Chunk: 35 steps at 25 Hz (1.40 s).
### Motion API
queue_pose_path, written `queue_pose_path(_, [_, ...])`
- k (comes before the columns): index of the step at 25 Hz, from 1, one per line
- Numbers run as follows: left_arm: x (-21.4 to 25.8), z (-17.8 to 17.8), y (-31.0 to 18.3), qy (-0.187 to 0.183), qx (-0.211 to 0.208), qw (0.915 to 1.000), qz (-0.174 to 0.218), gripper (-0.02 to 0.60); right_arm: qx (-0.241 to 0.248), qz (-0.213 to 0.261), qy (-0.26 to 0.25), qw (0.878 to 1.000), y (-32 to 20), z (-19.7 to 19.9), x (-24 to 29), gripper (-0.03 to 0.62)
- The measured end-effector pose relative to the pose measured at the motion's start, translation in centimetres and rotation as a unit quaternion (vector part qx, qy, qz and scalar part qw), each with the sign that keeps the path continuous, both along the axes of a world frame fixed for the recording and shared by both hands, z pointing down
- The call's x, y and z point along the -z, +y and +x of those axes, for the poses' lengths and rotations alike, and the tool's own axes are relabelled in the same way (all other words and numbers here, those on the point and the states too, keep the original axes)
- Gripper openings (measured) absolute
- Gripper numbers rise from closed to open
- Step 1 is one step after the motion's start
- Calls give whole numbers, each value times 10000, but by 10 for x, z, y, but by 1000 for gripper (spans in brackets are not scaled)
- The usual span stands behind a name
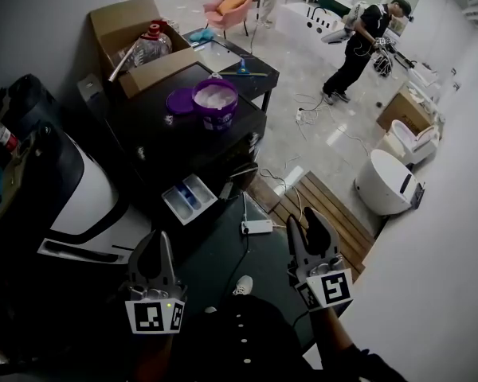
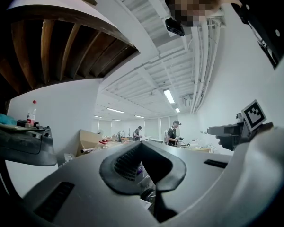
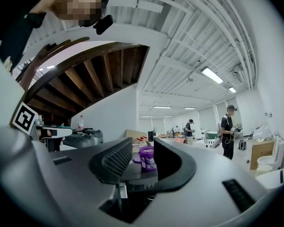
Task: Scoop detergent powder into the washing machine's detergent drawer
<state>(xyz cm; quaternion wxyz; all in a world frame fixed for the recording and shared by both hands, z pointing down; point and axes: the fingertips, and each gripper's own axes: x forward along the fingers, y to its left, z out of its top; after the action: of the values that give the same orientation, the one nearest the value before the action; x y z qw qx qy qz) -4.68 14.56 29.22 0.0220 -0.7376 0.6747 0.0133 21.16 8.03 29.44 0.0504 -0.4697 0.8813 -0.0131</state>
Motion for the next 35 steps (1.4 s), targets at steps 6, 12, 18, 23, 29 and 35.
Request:
queue_pose_path(6, [-1,7,-25,-12,216,9998,-13,14,154,-53,4,9999,-36,6,-4,141])
queue_pose_path(12, [-11,3,-41,-33,364,9992,-181,14,103,-484,187,9986,-60,9,-26,141])
queue_pose_path(18, [-22,-19,-68,14,432,9986,-321,14,220,-381,125,9990,-90,-17,-25,141])
queue_pose_path(23, [-14,-48,-102,32,384,9991,-202,14,247,-297,200,9991,-118,-47,-17,141])
queue_pose_path(29, [-6,-84,-141,62,374,9993,-57,14,312,-221,234,9990,-154,-87,-6,141])
queue_pose_path(35, [-6,-118,-172,111,300,9995,15,14,261,-168,246,9992,-189,-123,-2,141])
